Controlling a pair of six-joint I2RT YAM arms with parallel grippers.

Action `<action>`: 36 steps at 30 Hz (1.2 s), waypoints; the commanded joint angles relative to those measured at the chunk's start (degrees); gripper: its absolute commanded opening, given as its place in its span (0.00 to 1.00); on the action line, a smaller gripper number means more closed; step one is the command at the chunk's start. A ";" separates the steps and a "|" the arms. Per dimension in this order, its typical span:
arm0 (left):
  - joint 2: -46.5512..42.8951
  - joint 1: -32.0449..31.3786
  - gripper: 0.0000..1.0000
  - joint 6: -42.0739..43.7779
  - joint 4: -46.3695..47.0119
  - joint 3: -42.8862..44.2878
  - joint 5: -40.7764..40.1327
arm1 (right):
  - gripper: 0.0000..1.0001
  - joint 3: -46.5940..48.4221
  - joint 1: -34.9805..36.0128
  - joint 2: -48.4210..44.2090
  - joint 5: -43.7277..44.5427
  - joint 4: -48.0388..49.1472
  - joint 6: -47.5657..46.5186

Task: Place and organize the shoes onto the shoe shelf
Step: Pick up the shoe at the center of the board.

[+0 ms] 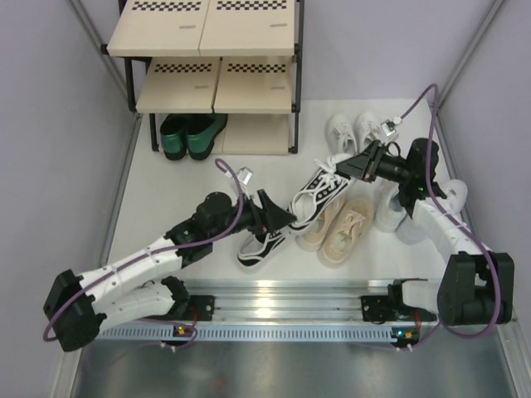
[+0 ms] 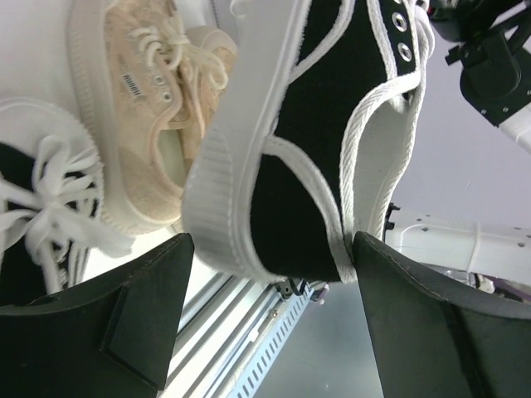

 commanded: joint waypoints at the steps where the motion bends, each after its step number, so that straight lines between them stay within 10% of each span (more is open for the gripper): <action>1: 6.20 -4.23 0.83 5.11 5.02 6.93 -1.25 | 0.00 4.02 -1.82 0.01 -2.13 9.15 7.26; 11: 9.65 -6.61 0.85 3.11 22.48 3.26 -1.95 | 0.00 2.88 -9.82 1.59 -5.83 21.55 18.24; 36: 13.95 -7.14 0.95 -5.24 31.20 2.73 -1.17 | 0.00 -0.99 -16.41 2.65 -8.38 43.81 35.40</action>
